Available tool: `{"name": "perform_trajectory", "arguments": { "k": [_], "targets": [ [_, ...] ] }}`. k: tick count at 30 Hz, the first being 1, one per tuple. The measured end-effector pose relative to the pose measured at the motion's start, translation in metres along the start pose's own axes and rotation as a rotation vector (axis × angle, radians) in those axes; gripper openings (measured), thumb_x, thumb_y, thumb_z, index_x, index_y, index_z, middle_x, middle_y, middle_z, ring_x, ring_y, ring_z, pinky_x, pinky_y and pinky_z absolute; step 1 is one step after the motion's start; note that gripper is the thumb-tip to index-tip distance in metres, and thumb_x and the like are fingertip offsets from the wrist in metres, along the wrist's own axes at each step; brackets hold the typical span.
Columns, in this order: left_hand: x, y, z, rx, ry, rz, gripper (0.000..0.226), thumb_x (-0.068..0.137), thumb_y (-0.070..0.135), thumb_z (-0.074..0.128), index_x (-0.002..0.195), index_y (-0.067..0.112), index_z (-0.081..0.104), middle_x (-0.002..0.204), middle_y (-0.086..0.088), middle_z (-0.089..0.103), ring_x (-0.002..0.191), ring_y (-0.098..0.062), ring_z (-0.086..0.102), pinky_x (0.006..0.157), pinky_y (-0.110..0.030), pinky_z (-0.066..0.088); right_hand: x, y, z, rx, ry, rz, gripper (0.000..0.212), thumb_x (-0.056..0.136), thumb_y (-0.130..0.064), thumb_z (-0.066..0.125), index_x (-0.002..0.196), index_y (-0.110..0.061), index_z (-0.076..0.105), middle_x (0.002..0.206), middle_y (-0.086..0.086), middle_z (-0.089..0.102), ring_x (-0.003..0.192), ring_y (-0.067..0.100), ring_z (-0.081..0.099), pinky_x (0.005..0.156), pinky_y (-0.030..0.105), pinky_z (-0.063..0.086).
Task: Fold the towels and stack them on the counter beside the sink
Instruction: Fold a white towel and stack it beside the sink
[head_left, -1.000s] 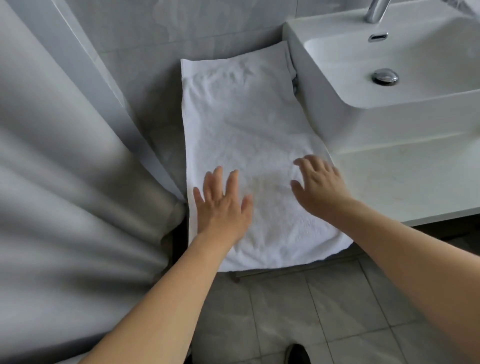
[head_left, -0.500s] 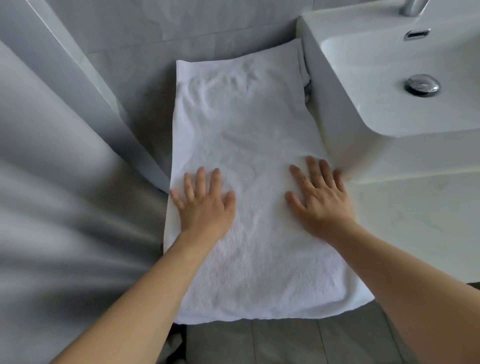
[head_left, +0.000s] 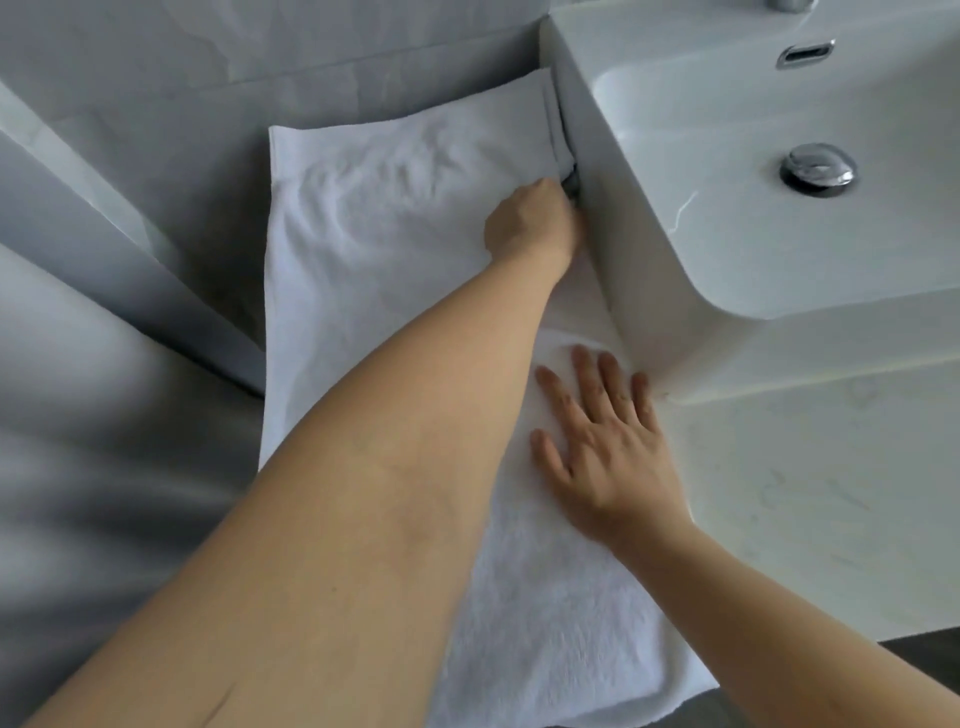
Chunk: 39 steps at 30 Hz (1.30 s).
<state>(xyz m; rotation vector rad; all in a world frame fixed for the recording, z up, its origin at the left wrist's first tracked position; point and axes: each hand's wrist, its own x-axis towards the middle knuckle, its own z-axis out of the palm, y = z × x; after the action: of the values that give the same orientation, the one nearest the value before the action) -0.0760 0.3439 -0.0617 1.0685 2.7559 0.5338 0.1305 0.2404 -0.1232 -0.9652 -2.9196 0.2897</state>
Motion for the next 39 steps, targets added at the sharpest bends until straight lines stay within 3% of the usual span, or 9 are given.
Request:
{"name": "perform_trajectory", "arguments": {
  "k": [7, 12, 17, 19, 22, 25, 32, 35, 39],
  "targets": [
    [0.017, 0.012, -0.001, 0.053, -0.037, 0.103, 0.028, 0.096, 0.022, 0.046, 0.114, 0.016, 0.066, 0.117, -0.01, 0.067, 0.105, -0.032, 0.063, 0.071, -0.034, 0.04, -0.001, -0.001, -0.002, 0.03, 0.009, 0.011, 0.065, 0.093, -0.053, 0.028, 0.153, -0.027, 0.029, 0.161, 0.011, 0.017, 0.149, 0.029, 0.012, 0.12, 0.05, 0.007],
    [0.006, 0.007, -0.003, -0.018, -0.317, 0.251, 0.033, 0.096, 0.012, 0.044, 0.124, 0.004, 0.059, 0.129, -0.018, 0.06, 0.119, -0.032, 0.056, 0.093, -0.031, 0.044, -0.001, 0.0, -0.004, 0.029, 0.005, 0.012, 0.065, 0.093, -0.052, 0.027, 0.152, -0.027, 0.03, 0.161, 0.01, 0.018, 0.149, 0.029, 0.013, 0.121, 0.05, 0.007],
    [-0.071, -0.06, -0.017, -0.031, 0.0, 0.345, 0.043, 0.093, 0.016, 0.047, 0.135, 0.01, 0.055, 0.142, -0.012, 0.049, 0.13, -0.033, 0.045, 0.108, -0.041, 0.035, 0.0, 0.0, -0.007, 0.044, -0.006, 0.011, 0.066, 0.092, -0.053, 0.026, 0.152, -0.026, 0.03, 0.161, 0.011, 0.018, 0.149, 0.03, 0.014, 0.12, 0.05, 0.007],
    [-0.117, -0.101, -0.024, 0.075, 0.045, 0.232, 0.05, 0.093, 0.03, 0.042, 0.14, 0.016, 0.049, 0.15, -0.009, 0.041, 0.139, -0.032, 0.036, 0.116, -0.05, 0.024, 0.0, -0.001, -0.008, 0.038, -0.026, 0.01, 0.067, 0.092, -0.054, 0.024, 0.153, -0.027, 0.027, 0.162, 0.01, 0.015, 0.149, 0.03, 0.011, 0.121, 0.049, 0.005],
    [-0.179, -0.15, -0.023, 0.211, -0.119, -0.03, 0.058, 0.097, 0.051, 0.022, 0.153, 0.035, 0.019, 0.165, 0.001, 0.01, 0.151, -0.027, 0.005, 0.117, -0.063, 0.0, 0.0, 0.0, -0.008, 0.023, -0.043, 0.008, 0.068, 0.091, -0.055, 0.02, 0.154, -0.029, 0.022, 0.163, 0.007, 0.01, 0.15, 0.027, 0.005, 0.121, 0.048, 0.002],
    [-0.2, -0.169, -0.01, 0.271, -0.172, -0.045, 0.066, 0.093, 0.062, 0.012, 0.155, 0.043, 0.0, 0.166, 0.006, -0.006, 0.152, -0.023, -0.01, 0.117, -0.064, -0.007, 0.001, 0.0, -0.007, 0.018, -0.05, 0.01, 0.068, 0.091, -0.056, 0.022, 0.154, -0.029, 0.023, 0.163, 0.007, 0.012, 0.15, 0.028, 0.007, 0.12, 0.047, 0.002],
    [-0.195, -0.172, -0.003, 0.249, -0.095, -0.045, 0.068, 0.09, 0.064, 0.01, 0.154, 0.045, 0.001, 0.166, 0.008, -0.004, 0.152, -0.022, -0.01, 0.116, -0.065, -0.008, -0.002, -0.003, -0.018, -0.018, -0.116, -0.016, 0.072, 0.089, -0.055, 0.012, 0.155, -0.028, 0.015, 0.164, 0.007, 0.0, 0.15, 0.026, -0.002, 0.119, 0.047, -0.009],
    [-0.192, -0.172, -0.002, 0.246, -0.086, -0.05, 0.068, 0.09, 0.064, 0.011, 0.154, 0.044, 0.003, 0.166, 0.008, -0.004, 0.152, -0.022, -0.009, 0.116, -0.064, -0.008, -0.036, -0.005, -0.022, 0.031, -0.062, -0.062, 0.062, 0.097, -0.049, 0.016, 0.154, -0.026, 0.019, 0.164, 0.005, 0.005, 0.151, 0.023, 0.001, 0.12, 0.047, -0.005],
    [-0.193, -0.174, -0.002, 0.211, -0.06, -0.038, 0.068, 0.09, 0.062, 0.012, 0.155, 0.042, 0.008, 0.167, 0.007, 0.001, 0.153, -0.023, -0.005, 0.117, -0.065, -0.005, -0.099, 0.024, -0.018, -0.02, -0.173, -0.085, 0.063, 0.096, -0.059, 0.012, 0.155, -0.036, 0.009, 0.163, -0.006, 0.001, 0.15, 0.015, -0.004, 0.121, 0.04, -0.002]
  ]
}}
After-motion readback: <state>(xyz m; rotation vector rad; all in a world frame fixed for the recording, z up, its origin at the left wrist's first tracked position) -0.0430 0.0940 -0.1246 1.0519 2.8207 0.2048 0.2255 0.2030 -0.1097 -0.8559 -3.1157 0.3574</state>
